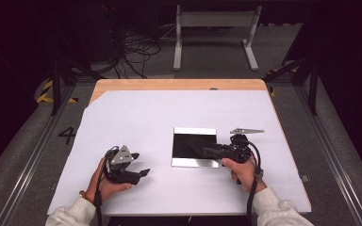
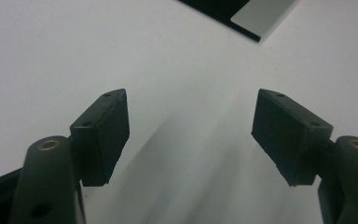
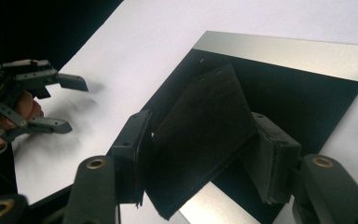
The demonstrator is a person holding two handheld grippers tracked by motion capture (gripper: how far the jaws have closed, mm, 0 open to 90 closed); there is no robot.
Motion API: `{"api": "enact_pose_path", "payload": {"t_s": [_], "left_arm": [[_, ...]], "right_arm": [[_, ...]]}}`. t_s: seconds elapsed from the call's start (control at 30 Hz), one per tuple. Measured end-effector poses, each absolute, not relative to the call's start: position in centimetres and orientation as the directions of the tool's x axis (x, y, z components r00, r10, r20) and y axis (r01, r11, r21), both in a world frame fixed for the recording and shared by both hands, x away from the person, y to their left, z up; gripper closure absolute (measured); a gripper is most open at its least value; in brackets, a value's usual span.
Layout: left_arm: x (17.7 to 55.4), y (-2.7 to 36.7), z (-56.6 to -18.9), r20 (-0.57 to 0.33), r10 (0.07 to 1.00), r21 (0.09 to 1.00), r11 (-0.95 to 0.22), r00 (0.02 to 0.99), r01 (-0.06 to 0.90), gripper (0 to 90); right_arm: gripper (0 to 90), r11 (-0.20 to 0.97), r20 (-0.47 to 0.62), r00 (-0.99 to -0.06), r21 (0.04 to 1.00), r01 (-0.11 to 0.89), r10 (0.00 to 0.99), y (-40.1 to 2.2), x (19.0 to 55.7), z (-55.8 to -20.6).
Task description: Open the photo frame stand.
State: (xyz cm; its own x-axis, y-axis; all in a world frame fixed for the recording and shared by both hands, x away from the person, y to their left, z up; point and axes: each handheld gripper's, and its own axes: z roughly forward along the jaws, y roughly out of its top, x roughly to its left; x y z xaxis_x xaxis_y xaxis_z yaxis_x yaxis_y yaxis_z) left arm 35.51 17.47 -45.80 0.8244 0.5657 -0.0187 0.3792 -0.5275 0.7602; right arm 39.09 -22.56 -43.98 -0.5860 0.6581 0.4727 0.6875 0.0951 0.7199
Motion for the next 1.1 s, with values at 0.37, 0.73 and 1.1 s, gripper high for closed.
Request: {"api": "enact_pose_path", "payload": {"t_s": [0.37,0.73,1.1], "left_arm": [[37.2,15.4,-45.2,-0.097,0.536,0.792,-0.468,0.838,0.391,28.2],[39.4,12.3,-45.9,-0.162,0.516,0.762,-0.477,0.841,0.439,26.4],[40.7,10.4,-46.1,-0.192,0.517,0.747,-0.474,0.834,0.466,25.7]], "right_arm": [[50.4,0.085,0.483,-0.581,0.717,0.692,0.655,-22.8,39.1,-44.2],[51.5,0.094,0.462,-0.596,0.734,0.673,0.656,-22.9,38.8,-44.2],[52.8,0.124,0.420,-0.628,0.760,0.638,0.655,-22.8,38.3,-43.8]]}}
